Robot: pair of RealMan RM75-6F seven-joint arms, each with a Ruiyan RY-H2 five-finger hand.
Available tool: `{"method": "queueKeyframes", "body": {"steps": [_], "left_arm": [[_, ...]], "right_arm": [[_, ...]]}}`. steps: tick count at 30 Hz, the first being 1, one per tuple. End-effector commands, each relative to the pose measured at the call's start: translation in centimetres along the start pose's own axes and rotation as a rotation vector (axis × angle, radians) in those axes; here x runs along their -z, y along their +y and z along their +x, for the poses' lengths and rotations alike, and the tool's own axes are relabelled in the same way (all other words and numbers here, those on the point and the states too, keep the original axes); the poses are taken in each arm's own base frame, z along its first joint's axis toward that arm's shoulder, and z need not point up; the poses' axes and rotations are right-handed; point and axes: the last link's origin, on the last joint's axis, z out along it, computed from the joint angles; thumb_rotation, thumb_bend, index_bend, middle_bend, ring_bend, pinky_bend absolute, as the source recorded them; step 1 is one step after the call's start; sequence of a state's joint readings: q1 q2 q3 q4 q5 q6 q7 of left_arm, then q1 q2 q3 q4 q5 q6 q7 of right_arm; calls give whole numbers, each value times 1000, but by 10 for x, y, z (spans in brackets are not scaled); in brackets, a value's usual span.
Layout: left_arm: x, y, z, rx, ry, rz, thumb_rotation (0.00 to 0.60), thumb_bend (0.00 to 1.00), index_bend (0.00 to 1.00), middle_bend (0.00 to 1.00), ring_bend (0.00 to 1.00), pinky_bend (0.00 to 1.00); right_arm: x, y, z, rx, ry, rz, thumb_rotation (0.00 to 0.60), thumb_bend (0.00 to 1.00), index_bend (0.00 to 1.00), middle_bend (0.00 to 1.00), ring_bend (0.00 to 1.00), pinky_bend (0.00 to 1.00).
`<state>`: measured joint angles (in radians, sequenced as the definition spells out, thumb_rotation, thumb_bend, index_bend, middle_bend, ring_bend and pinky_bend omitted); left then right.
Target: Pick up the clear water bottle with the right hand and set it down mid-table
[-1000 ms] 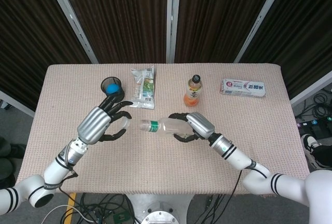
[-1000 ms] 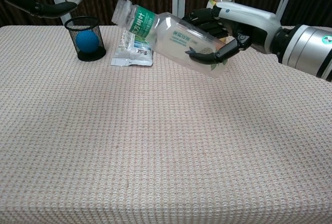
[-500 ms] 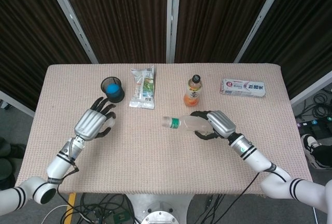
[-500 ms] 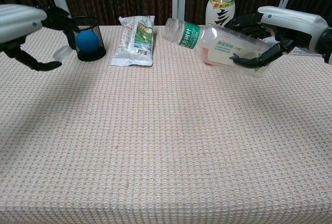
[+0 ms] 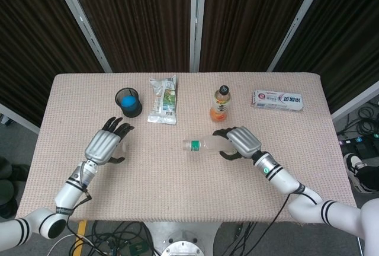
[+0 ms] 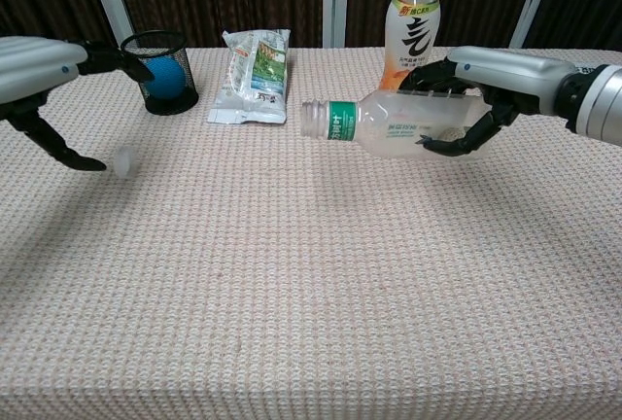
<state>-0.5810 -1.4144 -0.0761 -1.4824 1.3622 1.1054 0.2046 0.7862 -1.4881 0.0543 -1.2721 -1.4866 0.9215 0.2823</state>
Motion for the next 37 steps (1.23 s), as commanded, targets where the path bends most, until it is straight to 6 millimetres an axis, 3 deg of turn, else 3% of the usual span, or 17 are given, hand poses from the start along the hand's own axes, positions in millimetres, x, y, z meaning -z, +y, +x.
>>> {"method": "queueKeyframes", "body": {"steps": [1, 4, 8, 10, 12, 17, 23, 26, 33, 37], "left_arm": [[11, -11, 21, 32, 100, 32, 600, 110, 147, 131, 4, 38], [24, -21, 34, 58, 171, 64, 600, 108, 147, 131, 4, 37], [39, -35, 43, 81, 234, 107, 600, 102, 146, 131, 4, 36], [44, -41, 44, 82, 242, 127, 600, 101, 146, 131, 4, 35], [50, -48, 45, 86, 242, 154, 600, 101, 146, 131, 4, 35], [69, -69, 51, 101, 258, 226, 600, 101, 145, 131, 4, 34], [100, -91, 49, 80, 254, 310, 600, 102, 152, 131, 4, 19], [118, -98, 50, 90, 257, 352, 600, 103, 154, 131, 4, 16], [147, -94, 41, 77, 249, 401, 600, 102, 154, 131, 4, 12], [157, -90, 35, 88, 247, 423, 600, 102, 154, 131, 4, 8]], "right_arm": [[-18, -5, -11, 101, -26, -21, 600, 581, 630, 539, 422, 425], [-24, -7, -20, 126, -56, -42, 600, 567, 458, 443, 303, 333], [-21, -4, -26, 155, -93, -79, 600, 421, 60, 228, 71, 141], [-17, -3, -25, 154, -99, -94, 600, 368, 2, 132, 10, 70], [-9, -1, -20, 148, -87, -107, 600, 326, 0, 51, 0, 13], [30, 9, 2, 136, 15, -130, 600, 311, 0, 18, 0, 0], [113, 38, 36, 145, 217, -225, 600, 314, 0, 154, 5, 55], [163, 50, 47, 132, 299, -300, 600, 316, 0, 167, 9, 66], [240, 57, 46, 98, 376, -421, 600, 316, 0, 151, 2, 48], [260, 56, 42, 76, 391, -446, 600, 329, 0, 140, 0, 4]]}}
